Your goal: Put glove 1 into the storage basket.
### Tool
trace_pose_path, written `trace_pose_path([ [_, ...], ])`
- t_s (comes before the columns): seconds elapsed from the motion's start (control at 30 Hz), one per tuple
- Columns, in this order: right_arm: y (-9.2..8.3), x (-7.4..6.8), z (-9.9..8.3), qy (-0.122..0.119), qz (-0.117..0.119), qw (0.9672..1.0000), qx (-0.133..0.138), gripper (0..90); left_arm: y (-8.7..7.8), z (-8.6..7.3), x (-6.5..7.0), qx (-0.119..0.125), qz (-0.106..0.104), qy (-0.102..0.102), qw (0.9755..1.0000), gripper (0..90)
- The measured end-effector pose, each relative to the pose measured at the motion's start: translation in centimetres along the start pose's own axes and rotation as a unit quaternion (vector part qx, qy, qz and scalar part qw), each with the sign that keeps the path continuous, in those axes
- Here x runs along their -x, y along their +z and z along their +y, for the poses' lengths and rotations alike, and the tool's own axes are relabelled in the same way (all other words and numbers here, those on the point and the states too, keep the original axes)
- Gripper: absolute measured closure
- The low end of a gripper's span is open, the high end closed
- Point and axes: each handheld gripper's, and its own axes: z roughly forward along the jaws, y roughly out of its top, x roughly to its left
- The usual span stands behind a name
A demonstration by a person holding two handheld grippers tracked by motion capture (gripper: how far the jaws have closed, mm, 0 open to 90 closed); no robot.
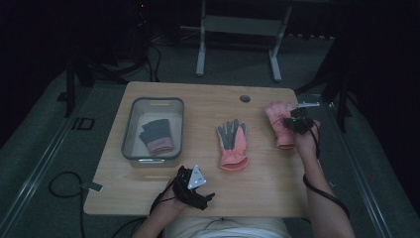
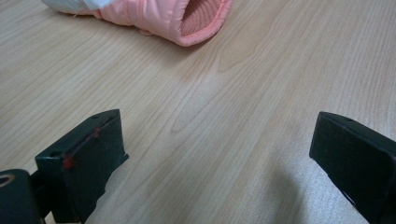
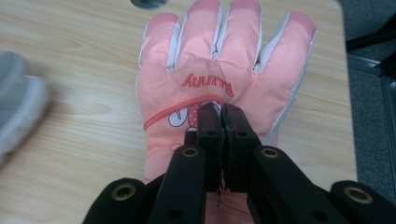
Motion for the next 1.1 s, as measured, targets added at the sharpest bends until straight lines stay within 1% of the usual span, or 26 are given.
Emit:
trace_pose_path([
  [0.07,-1.2,-0.6,-0.1,0.016,-0.003,0.9998,0.008,87.1,0.0,0.0,0.0,0.001,0.0,0.0,1.0,2.9],
  [0.13,-2.3,-1.5,-0.2,0.019,-0.009,0.9997,0.011,87.1,0.0,0.0,0.0,0.001,0.001,0.0,1.0,2.8],
  [0.2,-3.3,-2.1,-0.5,0.039,-0.009,0.9991,0.016,87.1,0.0,0.0,0.0,0.003,0.002,-0.003,1.0,2.9],
  [0.27,-4.2,-2.5,-0.9,0.061,-0.006,0.998,0.02,87.2,0.0,0.0,0.0,0.001,0.002,0.001,1.0,2.9],
  [0.3,-4.6,-2.7,-1.1,0.068,-0.003,0.9975,0.02,87.2,0.0,0.0,0.1,0.0,0.003,0.003,1.0,2.9],
  [0.33,-5.0,-2.9,-1.4,0.074,-0.004,0.997,0.021,87.2,0.1,0.0,0.1,0.0,0.003,0.002,1.0,2.9],
  [0.37,-5.0,-2.9,-1.4,0.074,-0.004,0.997,0.021,87.2,0.1,0.0,0.1,0.0,0.003,0.002,1.0,2.9],
  [0.4,-5.3,-3.1,-1.6,0.08,-0.005,0.9965,0.023,87.2,0.1,0.0,0.1,0.0,0.003,0.003,1.0,2.9],
  [0.43,-5.7,-3.6,-2.3,0.097,-0.004,0.995,0.021,87.2,0.1,0.1,0.1,-0.001,0.003,0.004,1.0,2.9],
  [0.47,-5.8,-4.0,-2.7,0.103,-0.004,0.9945,0.02,87.2,0.1,0.1,0.1,-0.002,0.003,0.004,1.0,2.9],
  [0.5,-5.9,-4.3,-3.1,0.11,-0.001,0.9938,0.019,87.2,0.1,0.1,0.1,-0.001,0.003,0.004,1.0,2.9],
  [0.57,-5.7,-5.1,-3.7,0.114,0.002,0.9934,0.014,87.2,0.1,0.1,0.1,0.001,0.003,0.005,1.0,2.9],
  [0.63,-5.4,-5.8,-4.1,0.105,-0.005,0.9944,0.008,87.2,0.0,0.0,0.1,0.001,0.003,0.006,1.0,2.9],
  [0.7,-5.4,-6.2,-4.5,0.109,-0.004,0.994,0.007,87.2,0.1,0.0,0.1,-0.001,0.003,0.008,1.0,2.9],
  [0.73,-5.4,-6.5,-4.8,0.11,-0.007,0.9938,0.008,87.2,0.1,0.0,0.1,-0.001,0.002,0.008,1.0,2.9],
  [0.77,-5.4,-6.5,-4.8,0.11,-0.007,0.9938,0.008,87.2,0.1,0.0,0.1,-0.001,0.002,0.008,1.0,2.9],
  [0.8,-5.5,-6.6,-5.0,0.112,-0.012,0.9936,0.01,87.2,0.1,0.0,0.1,-0.001,0.002,0.008,1.0,2.9],
  [0.83,-5.6,-7.1,-5.6,0.113,-0.024,0.9932,0.017,87.2,0.1,0.0,0.2,0.0,0.002,0.008,1.0,2.9],
  [0.87,-5.4,-7.2,-5.8,0.112,-0.028,0.9932,0.017,87.2,0.1,0.0,0.2,-0.001,0.003,0.009,1.0,2.9],
  [0.93,-4.7,-7.0,-6.0,0.117,-0.025,0.9927,0.009,87.1,0.0,0.0,0.2,0.0,0.005,0.011,0.9999,2.9],
  [0.97,-4.7,-7.0,-6.0,0.117,-0.025,0.9927,0.009,87.1,0.0,0.0,0.2,0.0,0.005,0.011,0.9999,2.8],
  [1.0,-4.3,-7.0,-6.2,0.119,-0.024,0.9926,0.004,87.1,0.0,0.0,0.1,0.0,0.005,0.011,0.9999,2.8],
  [1.03,-3.7,-7.1,-6.4,0.116,-0.027,0.9929,-0.004,87.0,0.0,0.0,0.1,0.0,0.004,0.01,0.9999,2.9],
  [1.1,-2.9,-7.1,-6.6,0.113,-0.022,0.9932,-0.016,86.7,0.1,0.0,0.1,0.0,0.004,0.009,0.9999,2.9],
])
